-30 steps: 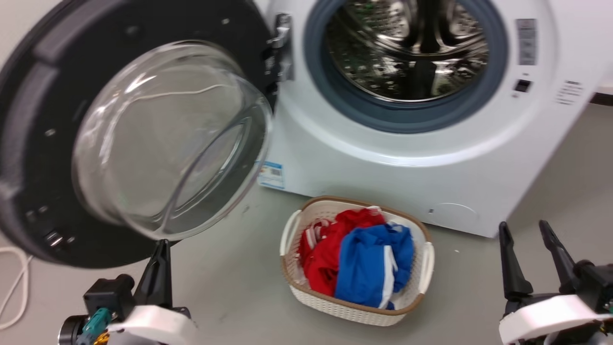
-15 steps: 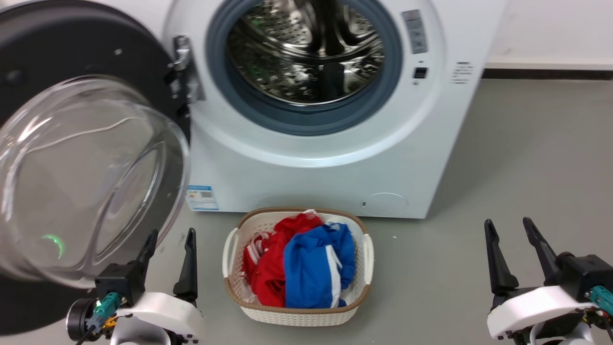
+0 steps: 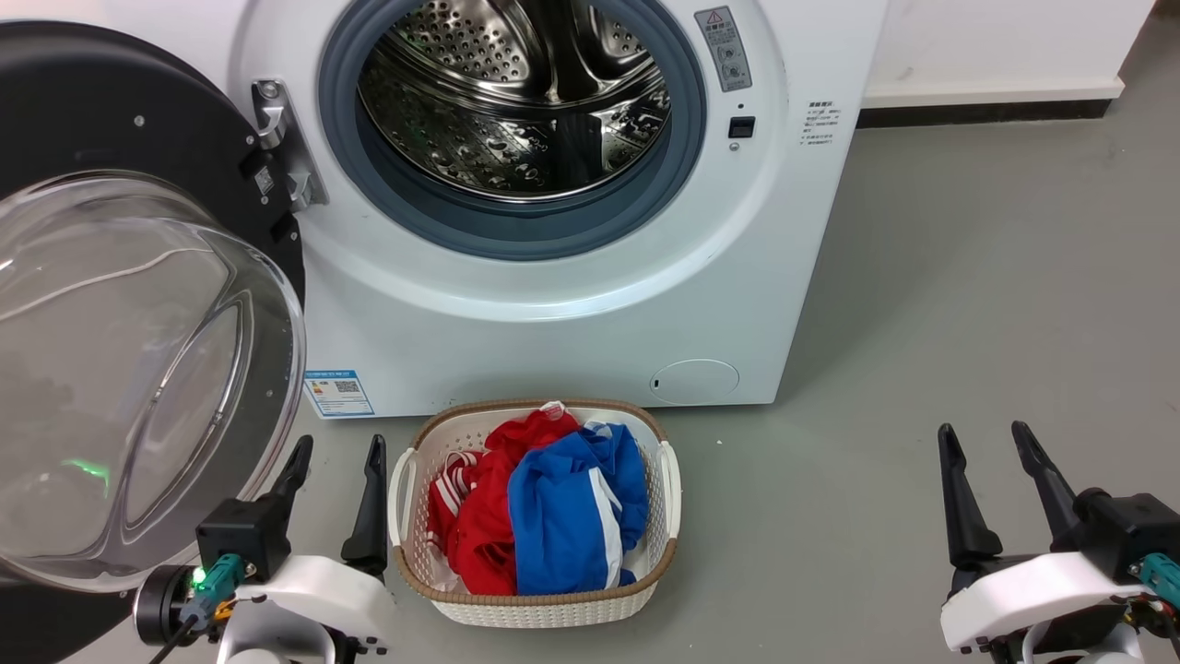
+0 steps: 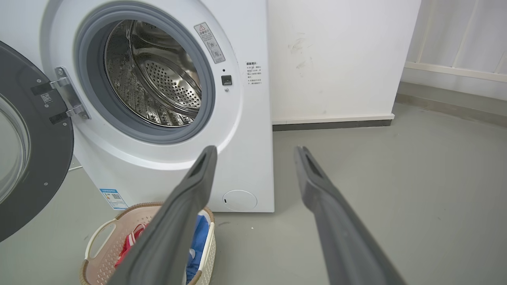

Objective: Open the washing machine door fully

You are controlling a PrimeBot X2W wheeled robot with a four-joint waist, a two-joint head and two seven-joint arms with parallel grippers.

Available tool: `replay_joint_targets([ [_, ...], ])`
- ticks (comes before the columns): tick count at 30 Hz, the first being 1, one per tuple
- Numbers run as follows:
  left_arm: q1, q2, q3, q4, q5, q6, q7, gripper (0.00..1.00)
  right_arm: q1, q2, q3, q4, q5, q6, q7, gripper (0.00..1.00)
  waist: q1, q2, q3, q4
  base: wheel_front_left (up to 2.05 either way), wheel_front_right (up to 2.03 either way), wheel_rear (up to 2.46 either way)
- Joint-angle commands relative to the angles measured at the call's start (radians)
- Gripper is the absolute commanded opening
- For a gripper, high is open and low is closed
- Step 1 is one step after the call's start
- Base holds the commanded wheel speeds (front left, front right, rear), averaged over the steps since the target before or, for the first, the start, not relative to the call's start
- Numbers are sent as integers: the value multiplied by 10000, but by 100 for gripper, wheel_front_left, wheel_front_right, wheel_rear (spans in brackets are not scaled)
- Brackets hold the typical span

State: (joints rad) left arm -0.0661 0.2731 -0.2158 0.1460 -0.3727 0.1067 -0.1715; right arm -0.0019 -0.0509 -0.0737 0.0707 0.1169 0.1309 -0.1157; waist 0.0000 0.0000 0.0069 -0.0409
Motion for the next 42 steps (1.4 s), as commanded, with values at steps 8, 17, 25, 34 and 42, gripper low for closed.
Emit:
replay_joint_targets([
  [8, -229, 63, -3, 41, -51, 85, -107, 100, -186, 10, 28, 84, 48, -2, -115, 100, 0, 0, 90, -81, 0, 0, 0],
  [17, -121, 80, -11, 19, -100, 78, -163, 0, -121, 0, 63, 192, 66, 0, -186, 0, 0, 0, 109, -100, 0, 0, 0],
  [25, -37, -205, 224, 272, -1083, -120, 94, 0, -155, 7, -35, 572, 1245, 0, 98, 0, 0, 0, 102, -77, 0, 0, 0],
  [34, -109, -457, 615, 373, -2504, -404, 441, 0, -238, 7, -44, 663, 2982, 0, 340, 0, 0, 0, 91, -40, 0, 0, 0],
  [42, -155, -633, 890, 427, -3500, -606, 686, 0, -327, 6, -71, 753, 4192, 0, 526, 0, 0, 0, 83, -11, 0, 0, 0],
])
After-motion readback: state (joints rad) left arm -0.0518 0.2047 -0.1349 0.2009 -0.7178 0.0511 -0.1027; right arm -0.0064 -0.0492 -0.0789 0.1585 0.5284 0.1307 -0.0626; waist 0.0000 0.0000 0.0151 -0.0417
